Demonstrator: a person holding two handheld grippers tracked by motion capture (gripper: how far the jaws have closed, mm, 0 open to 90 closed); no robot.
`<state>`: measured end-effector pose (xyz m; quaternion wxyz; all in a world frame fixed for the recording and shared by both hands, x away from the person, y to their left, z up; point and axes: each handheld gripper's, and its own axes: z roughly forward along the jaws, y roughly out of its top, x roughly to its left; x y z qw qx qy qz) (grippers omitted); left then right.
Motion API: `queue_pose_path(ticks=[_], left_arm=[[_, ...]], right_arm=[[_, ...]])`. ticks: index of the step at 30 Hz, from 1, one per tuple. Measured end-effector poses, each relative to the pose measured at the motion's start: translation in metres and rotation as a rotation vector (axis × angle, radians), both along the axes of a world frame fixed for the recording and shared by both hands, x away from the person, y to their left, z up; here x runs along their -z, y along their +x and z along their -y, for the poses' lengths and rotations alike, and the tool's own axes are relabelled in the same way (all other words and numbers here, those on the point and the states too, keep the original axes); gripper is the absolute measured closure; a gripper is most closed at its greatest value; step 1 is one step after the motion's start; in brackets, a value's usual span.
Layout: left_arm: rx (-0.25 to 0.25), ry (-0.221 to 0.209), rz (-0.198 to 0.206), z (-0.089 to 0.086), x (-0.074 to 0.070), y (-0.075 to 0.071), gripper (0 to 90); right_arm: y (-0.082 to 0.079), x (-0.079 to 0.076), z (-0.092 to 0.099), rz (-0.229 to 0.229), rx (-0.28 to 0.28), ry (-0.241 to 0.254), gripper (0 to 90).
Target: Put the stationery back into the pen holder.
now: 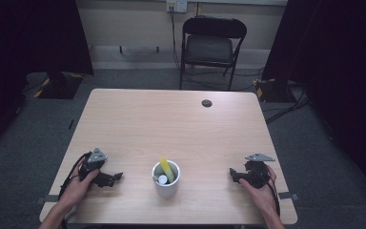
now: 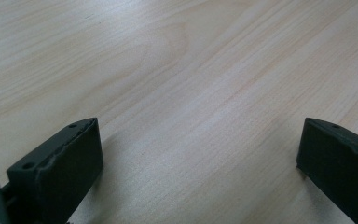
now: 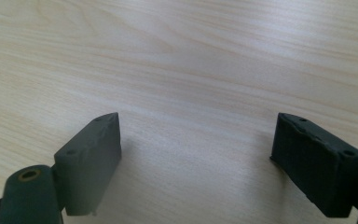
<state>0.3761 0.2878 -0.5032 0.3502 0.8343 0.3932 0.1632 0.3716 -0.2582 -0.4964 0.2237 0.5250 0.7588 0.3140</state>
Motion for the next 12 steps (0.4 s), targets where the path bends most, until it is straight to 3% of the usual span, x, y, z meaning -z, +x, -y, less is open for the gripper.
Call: queue_pose_path(ticks=[5, 12], left_arm=[[0.000, 0.000, 0.001, 0.0000, 0.0001, 0.0000, 0.0], [-0.001, 0.000, 0.001, 0.0001, 0.0001, -0.0001, 0.0]], right_arm=[[-0.0026, 0.0036, -0.0020, 0.037, 0.017, 0.008, 14.8], [-0.0029, 0.0036, -0.0022, 0.037, 0.026, 0.004, 14.4]])
